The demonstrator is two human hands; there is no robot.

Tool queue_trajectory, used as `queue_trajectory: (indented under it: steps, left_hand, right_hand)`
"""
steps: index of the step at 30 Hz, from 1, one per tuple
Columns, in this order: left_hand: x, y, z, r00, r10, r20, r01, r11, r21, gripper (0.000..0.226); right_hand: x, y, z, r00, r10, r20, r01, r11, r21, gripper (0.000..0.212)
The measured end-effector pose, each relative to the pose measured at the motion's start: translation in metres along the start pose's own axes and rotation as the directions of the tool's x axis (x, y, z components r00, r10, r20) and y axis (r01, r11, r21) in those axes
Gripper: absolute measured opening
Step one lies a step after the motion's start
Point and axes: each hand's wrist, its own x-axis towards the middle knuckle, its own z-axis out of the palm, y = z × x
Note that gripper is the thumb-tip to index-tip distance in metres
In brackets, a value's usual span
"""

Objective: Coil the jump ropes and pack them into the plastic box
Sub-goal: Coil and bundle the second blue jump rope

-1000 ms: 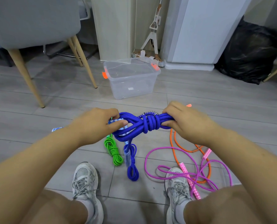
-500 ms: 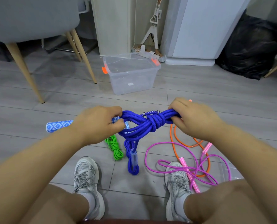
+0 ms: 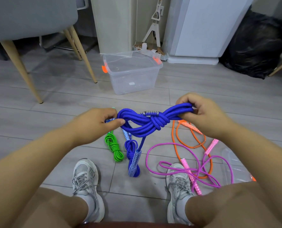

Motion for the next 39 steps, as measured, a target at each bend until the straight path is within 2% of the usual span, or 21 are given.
queue_trajectory:
  steps: [1, 3, 7, 10, 12, 16, 19, 22, 24, 26, 29, 32, 36, 38, 39]
  left_hand:
    - [0.001, 0.001, 0.003, 1.0, -0.005, 0.008, 0.005, 1.0, 0.009, 0.032]
    - [0.001, 0.005, 0.006, 0.999, -0.017, 0.028, 0.016, 1.0, 0.023, 0.03]
    - [0.002, 0.009, 0.009, 0.999, -0.017, 0.046, 0.009, 0.985, 0.175, 0.03]
    - [0.0, 0.006, 0.006, 0.998, 0.0, 0.065, -0.012, 0.982, 0.189, 0.033]
    - [-0.002, 0.005, 0.004, 0.998, 0.026, 0.059, -0.035, 0.989, 0.147, 0.038]
    - [-0.007, -0.001, -0.014, 0.995, 0.099, 0.028, -0.1, 0.994, 0.048, 0.052]
    - [-0.007, -0.006, -0.022, 0.995, 0.098, 0.007, -0.098, 0.995, 0.014, 0.054]
    - [-0.001, -0.004, -0.01, 0.995, 0.101, 0.019, -0.103, 0.991, 0.086, 0.049]
    - [0.001, -0.003, 0.0, 0.993, 0.109, 0.048, -0.115, 0.983, 0.144, 0.053]
    - [0.003, -0.004, 0.003, 0.993, 0.108, 0.055, -0.114, 0.984, 0.139, 0.054]
    - [0.0, -0.008, 0.002, 0.988, 0.138, 0.074, -0.143, 0.988, 0.06, 0.042]
    - [-0.002, -0.012, -0.007, 0.987, 0.153, 0.038, -0.153, 0.988, -0.026, 0.026]
    - [-0.002, -0.013, -0.01, 0.99, 0.135, 0.038, -0.135, 0.991, -0.001, 0.025]
    - [-0.002, -0.011, 0.001, 0.987, 0.143, 0.073, -0.141, 0.989, -0.03, 0.02]
    - [-0.002, -0.009, 0.009, 0.982, 0.156, 0.103, -0.152, 0.988, -0.039, 0.018]
  right_hand:
    - [0.001, 0.0, 0.002, 1.0, 0.019, 0.006, -0.019, 0.996, 0.083, 0.024]
    - [0.005, 0.003, 0.005, 1.0, 0.022, 0.011, -0.023, 0.997, 0.077, 0.027]
    - [0.009, 0.008, 0.003, 0.991, -0.071, 0.114, 0.101, 0.953, -0.285, 0.03]
    - [0.005, 0.007, 0.0, 0.977, -0.119, 0.174, 0.176, 0.916, -0.361, 0.012]
    - [0.002, 0.006, -0.003, 0.973, -0.132, 0.188, 0.195, 0.906, -0.376, 0.016]
    - [-0.007, 0.004, -0.015, 0.976, -0.102, 0.192, 0.164, 0.925, -0.343, 0.021]
    - [-0.01, 0.004, -0.021, 0.981, -0.065, 0.182, 0.12, 0.943, -0.309, 0.028]
    - [-0.009, 0.007, -0.02, 0.985, -0.067, 0.157, 0.114, 0.944, -0.31, 0.023]
    - [-0.005, 0.011, -0.018, 0.988, -0.068, 0.135, 0.107, 0.946, -0.306, 0.011]
    - [-0.002, 0.013, -0.018, 0.992, -0.058, 0.115, 0.09, 0.952, -0.294, 0.01]
    - [-0.002, 0.015, -0.022, 0.991, -0.052, 0.122, 0.09, 0.943, -0.321, 0.011]
    - [-0.007, 0.008, -0.027, 0.988, -0.02, 0.156, 0.063, 0.959, -0.275, 0.023]
    - [-0.011, 0.003, -0.026, 0.988, -0.044, 0.151, 0.082, 0.964, -0.253, 0.015]
    - [-0.009, 0.001, -0.026, 0.987, 0.056, 0.153, -0.037, 0.992, -0.122, 0.005]
    - [-0.008, 0.001, -0.028, 0.98, 0.121, 0.158, -0.114, 0.992, -0.051, 0.01]
